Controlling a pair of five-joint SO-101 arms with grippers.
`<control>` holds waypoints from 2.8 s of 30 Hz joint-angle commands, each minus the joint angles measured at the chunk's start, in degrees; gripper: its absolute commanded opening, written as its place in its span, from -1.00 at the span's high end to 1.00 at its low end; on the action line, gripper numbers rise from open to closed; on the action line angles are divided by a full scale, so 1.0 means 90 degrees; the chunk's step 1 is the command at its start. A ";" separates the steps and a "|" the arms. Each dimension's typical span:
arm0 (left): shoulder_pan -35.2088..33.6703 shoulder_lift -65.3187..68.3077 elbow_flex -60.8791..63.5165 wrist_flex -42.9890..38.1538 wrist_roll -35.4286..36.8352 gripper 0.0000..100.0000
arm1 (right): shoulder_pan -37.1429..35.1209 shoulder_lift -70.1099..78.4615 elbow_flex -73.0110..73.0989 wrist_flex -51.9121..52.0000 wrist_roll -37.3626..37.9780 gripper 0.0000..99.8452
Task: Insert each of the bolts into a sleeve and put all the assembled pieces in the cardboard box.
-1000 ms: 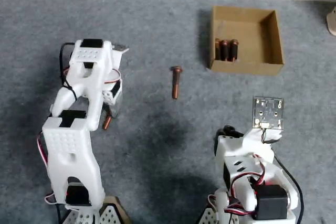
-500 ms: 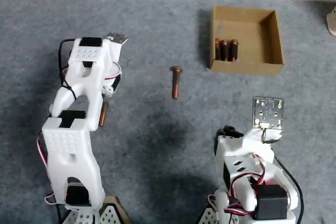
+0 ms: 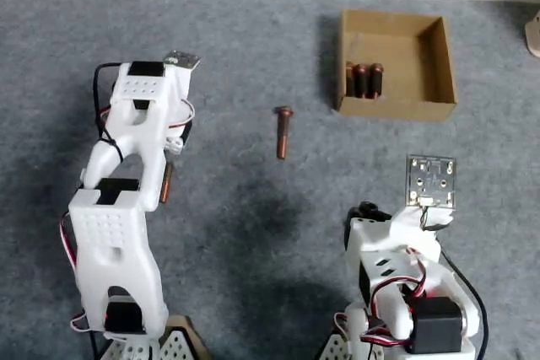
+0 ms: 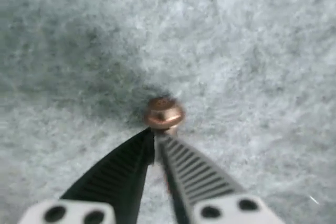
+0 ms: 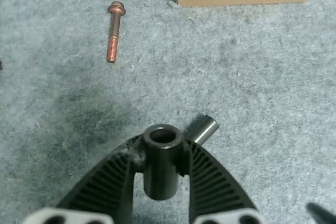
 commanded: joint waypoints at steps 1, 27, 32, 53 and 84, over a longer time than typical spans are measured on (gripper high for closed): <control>0.0044 0.0103 -0.0093 -0.0156 0.0176 0.70 | -0.0034 -0.0034 -0.0093 -0.0005 0.0068 0.99; -0.0151 -0.0015 -0.0112 -0.0850 0.0967 0.99 | -0.0044 -0.0034 -0.0562 0.0054 0.0059 0.99; -0.0220 -0.0874 0.0415 -0.1045 0.0977 0.99 | -0.0044 -0.0024 -0.0923 0.0054 0.0029 0.99; 0.0689 -0.7302 0.7087 -0.6564 0.0987 0.99 | -0.2066 -0.0015 0.0904 -0.2261 0.0068 0.99; 0.2496 -1.1463 1.0281 -1.0755 0.1465 0.99 | -0.2066 -0.0034 0.5729 -0.9001 0.0049 0.99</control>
